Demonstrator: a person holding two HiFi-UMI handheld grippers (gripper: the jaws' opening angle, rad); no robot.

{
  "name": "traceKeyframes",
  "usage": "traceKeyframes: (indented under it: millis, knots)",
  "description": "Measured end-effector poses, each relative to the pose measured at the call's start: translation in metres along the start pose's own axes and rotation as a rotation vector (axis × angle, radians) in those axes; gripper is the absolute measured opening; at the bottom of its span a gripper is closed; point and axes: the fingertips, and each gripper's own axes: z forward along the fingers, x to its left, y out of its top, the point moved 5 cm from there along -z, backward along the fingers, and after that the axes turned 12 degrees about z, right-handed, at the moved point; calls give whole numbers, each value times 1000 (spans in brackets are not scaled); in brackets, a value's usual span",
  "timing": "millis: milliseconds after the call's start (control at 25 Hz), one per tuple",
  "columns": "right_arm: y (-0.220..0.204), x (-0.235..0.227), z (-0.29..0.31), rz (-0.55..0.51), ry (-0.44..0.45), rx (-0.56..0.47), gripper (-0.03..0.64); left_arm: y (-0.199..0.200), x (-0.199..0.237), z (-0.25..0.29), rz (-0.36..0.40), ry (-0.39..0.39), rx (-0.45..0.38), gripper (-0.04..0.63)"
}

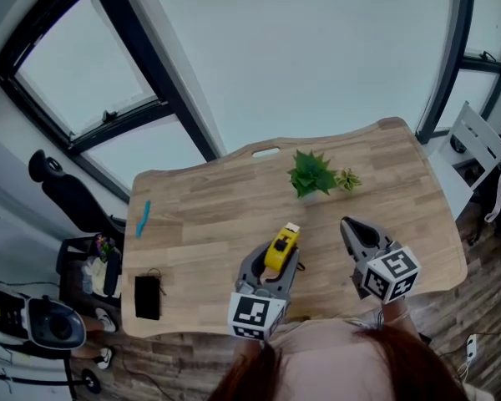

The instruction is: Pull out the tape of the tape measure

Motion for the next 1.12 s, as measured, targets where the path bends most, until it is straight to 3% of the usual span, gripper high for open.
traceKeyframes:
  millis: [360, 600, 1120]
  knots:
    - [-1, -3, 10, -35, 6, 7, 0, 2, 5, 2, 31, 21, 21, 167]
    - [-9, -8, 5, -20, -3, 24, 0, -3, 1, -4, 13, 43, 48, 167]
    - [-14, -10, -6, -11, -16, 22, 0, -8, -13, -8, 20, 21, 74, 167]
